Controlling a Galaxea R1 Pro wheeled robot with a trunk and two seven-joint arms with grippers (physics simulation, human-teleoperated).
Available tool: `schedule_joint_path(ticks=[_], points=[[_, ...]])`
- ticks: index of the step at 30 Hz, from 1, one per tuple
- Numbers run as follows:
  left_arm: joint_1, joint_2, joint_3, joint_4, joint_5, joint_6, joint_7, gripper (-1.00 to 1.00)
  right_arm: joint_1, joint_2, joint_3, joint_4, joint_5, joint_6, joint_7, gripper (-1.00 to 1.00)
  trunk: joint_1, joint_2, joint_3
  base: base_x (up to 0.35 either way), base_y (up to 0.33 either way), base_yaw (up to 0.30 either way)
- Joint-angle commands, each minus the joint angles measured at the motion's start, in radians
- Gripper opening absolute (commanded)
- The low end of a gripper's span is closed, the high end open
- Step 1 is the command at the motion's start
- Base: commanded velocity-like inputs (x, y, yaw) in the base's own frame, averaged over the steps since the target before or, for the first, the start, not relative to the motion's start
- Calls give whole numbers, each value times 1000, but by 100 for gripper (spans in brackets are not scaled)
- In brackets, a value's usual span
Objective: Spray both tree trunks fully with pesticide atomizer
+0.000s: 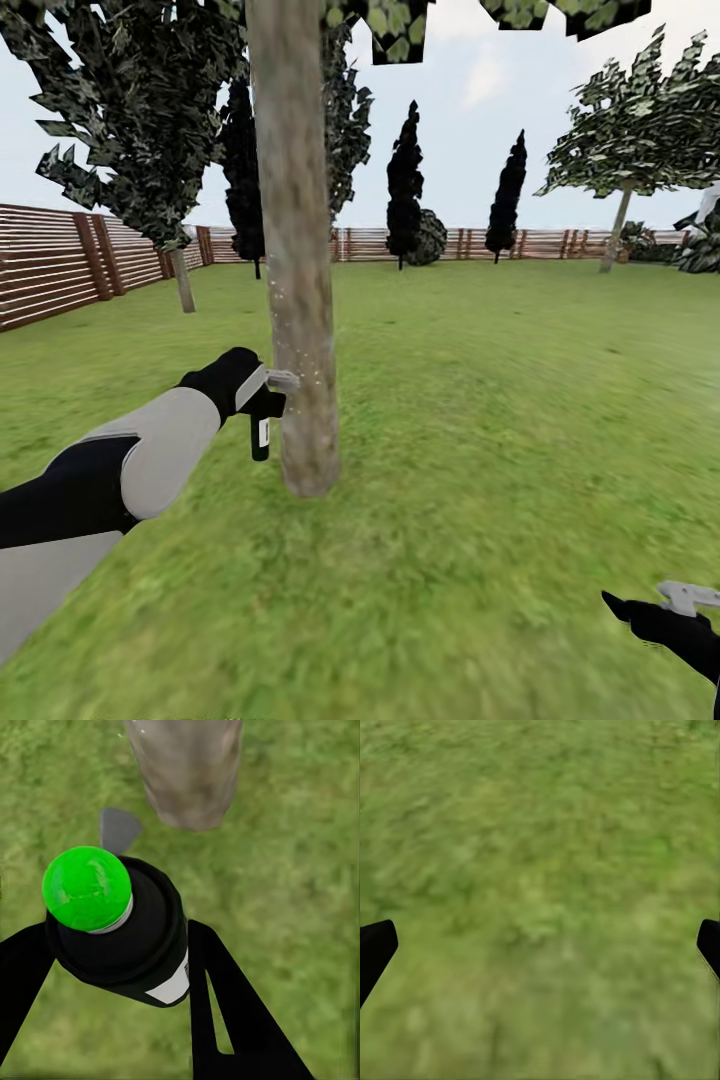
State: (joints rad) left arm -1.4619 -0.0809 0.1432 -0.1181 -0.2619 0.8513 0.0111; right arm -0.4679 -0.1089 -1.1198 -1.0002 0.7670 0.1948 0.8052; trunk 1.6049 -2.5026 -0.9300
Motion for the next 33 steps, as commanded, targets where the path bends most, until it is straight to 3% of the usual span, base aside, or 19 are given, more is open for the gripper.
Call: schedule_joint_path(ticks=[1,10,23,33], points=[[0,0,-1,0,0,0,0,-100,0,0,0,0,0,0,0,100,0,0,1,0,-317,205],[0,1,-1,0,-2,0,1,-100,0,0,0,0,0,0,0,100,0,0,2,0,-284,91],[13,1,-2,1,-1,0,1,-100,0,0,1,0,0,0,0,100,0,0,2,22,-57,246],[26,0,-2,1,0,0,38,-100,0,0,1,0,0,0,0,100,0,0,2,149,-276,31]])
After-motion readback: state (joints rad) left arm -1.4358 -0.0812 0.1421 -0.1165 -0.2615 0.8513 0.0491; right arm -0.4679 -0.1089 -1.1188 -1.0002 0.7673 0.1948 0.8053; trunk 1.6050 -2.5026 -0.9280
